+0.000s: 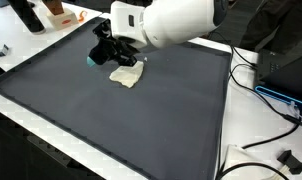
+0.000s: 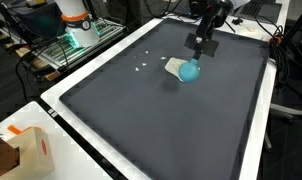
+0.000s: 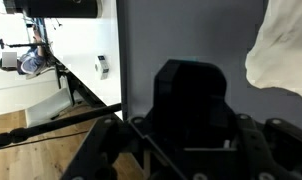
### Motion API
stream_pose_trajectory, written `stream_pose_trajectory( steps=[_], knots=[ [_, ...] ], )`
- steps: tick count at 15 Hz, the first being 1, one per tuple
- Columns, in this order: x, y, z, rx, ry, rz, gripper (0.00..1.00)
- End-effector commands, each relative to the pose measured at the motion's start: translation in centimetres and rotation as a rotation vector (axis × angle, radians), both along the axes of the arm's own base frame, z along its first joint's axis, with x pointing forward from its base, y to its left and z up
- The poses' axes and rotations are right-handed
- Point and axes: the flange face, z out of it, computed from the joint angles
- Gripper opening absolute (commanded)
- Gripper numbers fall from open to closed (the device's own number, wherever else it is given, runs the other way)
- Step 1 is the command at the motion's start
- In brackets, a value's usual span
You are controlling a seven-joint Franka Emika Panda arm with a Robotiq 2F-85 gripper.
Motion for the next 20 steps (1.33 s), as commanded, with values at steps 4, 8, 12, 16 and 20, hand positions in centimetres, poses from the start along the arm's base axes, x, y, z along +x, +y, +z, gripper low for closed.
stream_pose_trajectory(
  steps=[4, 8, 12, 16, 20],
  knots=[
    [-0.9, 0.2, 2.0, 0.076, -0.015, 0.118, 0.26],
    [-1.3, -0.2, 4.1, 0.143, -0.038, 0.161, 0.26],
    [-1.9, -1.2, 6.4, 0.221, -0.071, 0.202, 0.26],
    [-2.6, -2.6, 8.9, 0.322, -0.112, 0.241, 0.26],
    [-3.0, -4.0, 10.9, 0.435, -0.137, 0.254, 0.26]
  ],
)
